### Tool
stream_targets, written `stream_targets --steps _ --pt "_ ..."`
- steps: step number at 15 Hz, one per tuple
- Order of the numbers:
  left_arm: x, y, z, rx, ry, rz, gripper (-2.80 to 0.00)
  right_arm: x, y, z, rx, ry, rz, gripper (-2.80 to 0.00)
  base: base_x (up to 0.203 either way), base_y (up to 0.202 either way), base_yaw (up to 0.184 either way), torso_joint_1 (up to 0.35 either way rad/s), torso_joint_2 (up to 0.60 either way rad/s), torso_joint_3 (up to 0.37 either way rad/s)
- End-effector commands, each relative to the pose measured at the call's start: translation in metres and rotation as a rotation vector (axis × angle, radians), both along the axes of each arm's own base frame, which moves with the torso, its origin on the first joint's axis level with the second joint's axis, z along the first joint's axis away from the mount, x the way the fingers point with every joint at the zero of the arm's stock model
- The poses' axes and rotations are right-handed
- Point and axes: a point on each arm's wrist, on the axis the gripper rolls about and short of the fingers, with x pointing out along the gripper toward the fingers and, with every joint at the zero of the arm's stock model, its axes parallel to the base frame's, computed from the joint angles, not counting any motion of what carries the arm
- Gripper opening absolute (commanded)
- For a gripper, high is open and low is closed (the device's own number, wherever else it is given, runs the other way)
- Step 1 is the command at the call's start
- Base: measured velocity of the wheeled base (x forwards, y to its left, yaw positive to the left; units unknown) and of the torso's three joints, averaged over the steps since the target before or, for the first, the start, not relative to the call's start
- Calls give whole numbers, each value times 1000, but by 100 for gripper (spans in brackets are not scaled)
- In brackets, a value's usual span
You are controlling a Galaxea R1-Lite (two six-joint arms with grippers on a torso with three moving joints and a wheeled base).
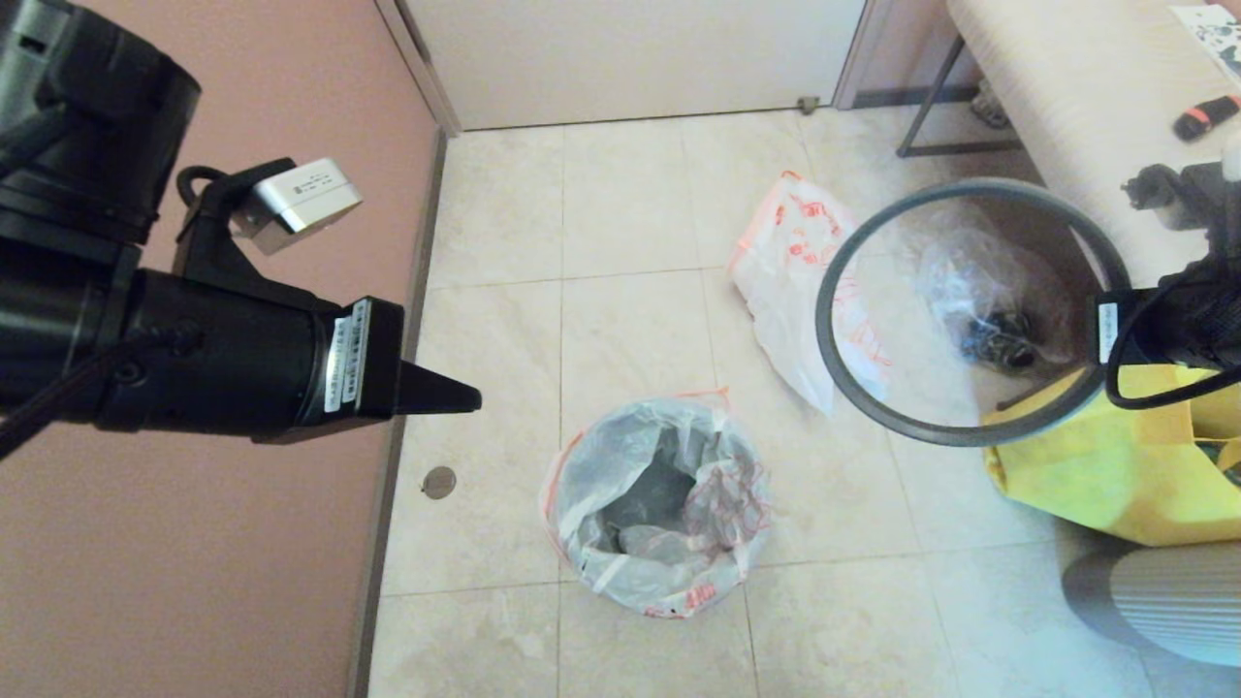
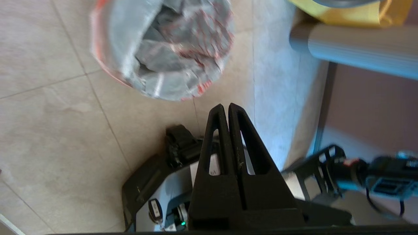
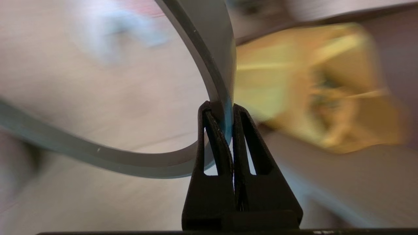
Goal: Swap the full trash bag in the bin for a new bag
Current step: Place the trash can ring on the trash can
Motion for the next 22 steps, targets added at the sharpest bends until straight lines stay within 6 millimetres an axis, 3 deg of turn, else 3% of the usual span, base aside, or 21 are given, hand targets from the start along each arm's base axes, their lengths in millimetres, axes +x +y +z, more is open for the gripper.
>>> stream_targets --steps 1,4,8,13,15,19,22 --pt "-3 -4 -1 1 7 -22 -280 -30 21 19 78 22 85 -280 0 0 0 0 0 0" --pt "-11 -11 -4 29 0 -38 -280 -35 55 7 264 261 238 -280 0 0 0 0 0 0" --pt "-4 -16 -11 68 8 -5 -280 -20 91 -36 324 645 339 -280 0 0 0 0 0 0" --pt "-2 -20 -17 85 28 -18 -280 29 170 -75 309 750 423 -280 0 0 0 0 0 0" --pt "-2 -20 -17 86 28 -19 -280 46 193 -93 294 782 438 -280 0 0 0 0 0 0" --pt "-4 -21 -17 84 28 -30 -280 77 209 -130 265 850 452 -280 0 0 0 0 0 0" --pt "-4 -21 -17 84 27 -30 -280 96 205 -145 279 839 438 -280 0 0 0 0 0 0"
